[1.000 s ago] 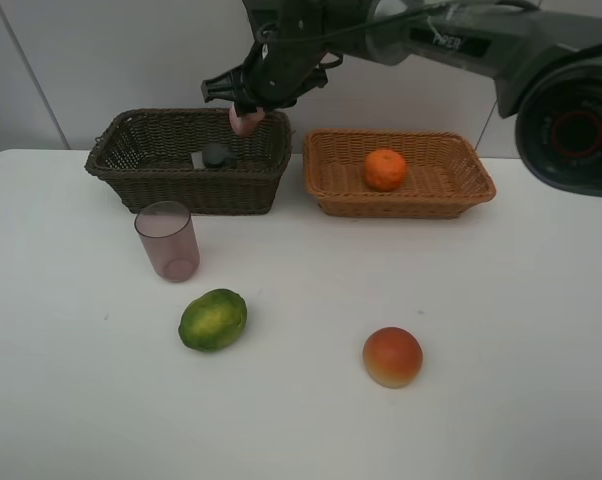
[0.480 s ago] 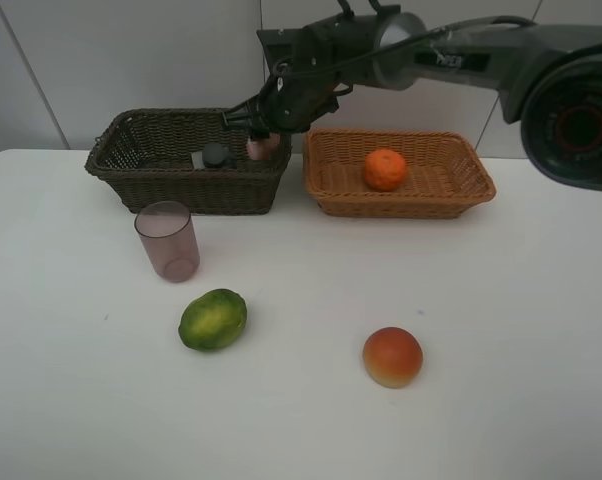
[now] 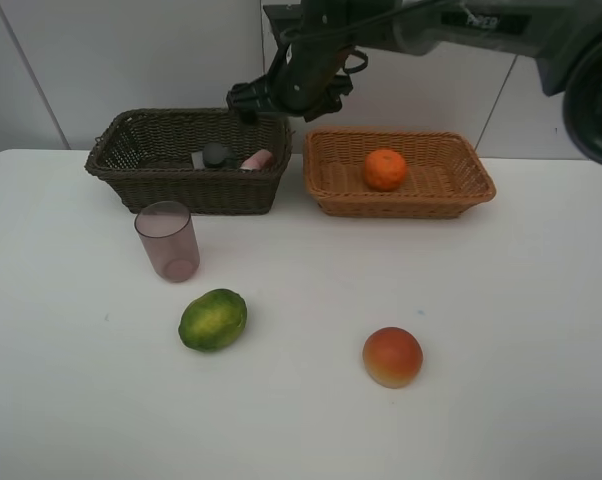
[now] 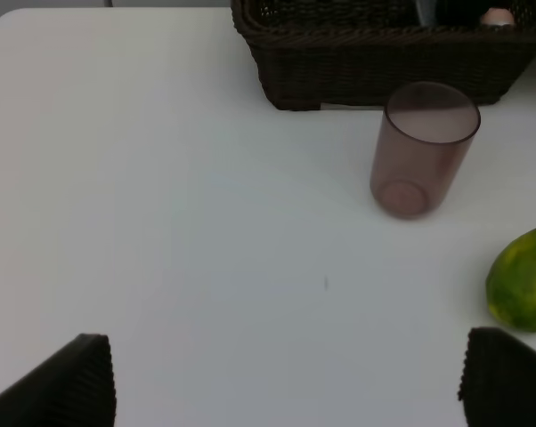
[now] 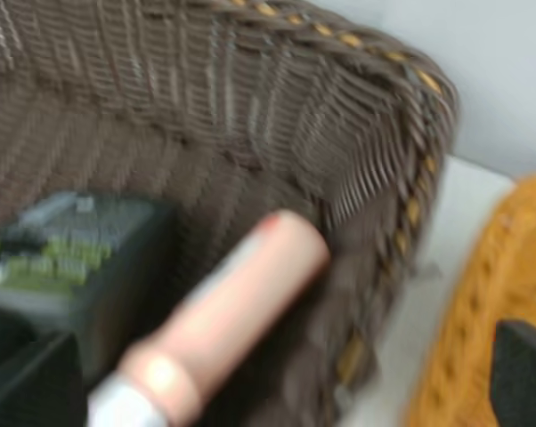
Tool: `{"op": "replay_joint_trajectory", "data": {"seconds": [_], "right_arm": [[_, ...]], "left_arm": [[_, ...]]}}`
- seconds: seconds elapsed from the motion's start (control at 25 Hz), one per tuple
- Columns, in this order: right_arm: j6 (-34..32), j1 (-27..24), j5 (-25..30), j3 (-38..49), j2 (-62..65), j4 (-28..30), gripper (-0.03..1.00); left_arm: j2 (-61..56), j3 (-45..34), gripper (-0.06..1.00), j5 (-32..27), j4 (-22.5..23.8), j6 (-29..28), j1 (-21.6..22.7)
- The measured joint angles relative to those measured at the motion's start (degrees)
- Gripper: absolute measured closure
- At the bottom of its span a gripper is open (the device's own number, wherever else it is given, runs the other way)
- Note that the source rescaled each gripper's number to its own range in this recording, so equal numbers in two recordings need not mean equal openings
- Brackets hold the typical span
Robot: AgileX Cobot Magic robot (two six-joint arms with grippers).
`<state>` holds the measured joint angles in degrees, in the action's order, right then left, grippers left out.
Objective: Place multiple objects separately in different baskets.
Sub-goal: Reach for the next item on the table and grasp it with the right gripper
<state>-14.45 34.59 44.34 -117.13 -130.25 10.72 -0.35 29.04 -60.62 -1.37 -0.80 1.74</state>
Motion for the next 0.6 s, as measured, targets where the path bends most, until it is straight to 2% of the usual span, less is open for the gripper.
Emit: {"op": "replay_joint_trajectory", "data": {"seconds": [0.24, 0.32, 0.44, 0.6], "right_arm": [[10.23, 1.6, 18.48, 0.0, 5.14, -0.01, -0.02], [13.19, 2.22, 23.07, 1.23, 6.78, -0.26, -0.02], [16.68, 2.94, 24.98, 6.11, 10.22, -1.55, -0.02], [19.84, 3.3, 24.34, 17.31, 15.71, -2.76, -0.02]], "left_arm": [[0.0, 0.0, -0.06, 0.0, 0.0, 0.0, 0.0], [0.0, 0.0, -0.06, 0.0, 0.0, 0.0, 0.0], [0.0, 0.0, -0.06, 0.0, 0.0, 0.0, 0.0], [0.0, 0.0, -0.06, 0.0, 0.0, 0.0, 0.0]]}}
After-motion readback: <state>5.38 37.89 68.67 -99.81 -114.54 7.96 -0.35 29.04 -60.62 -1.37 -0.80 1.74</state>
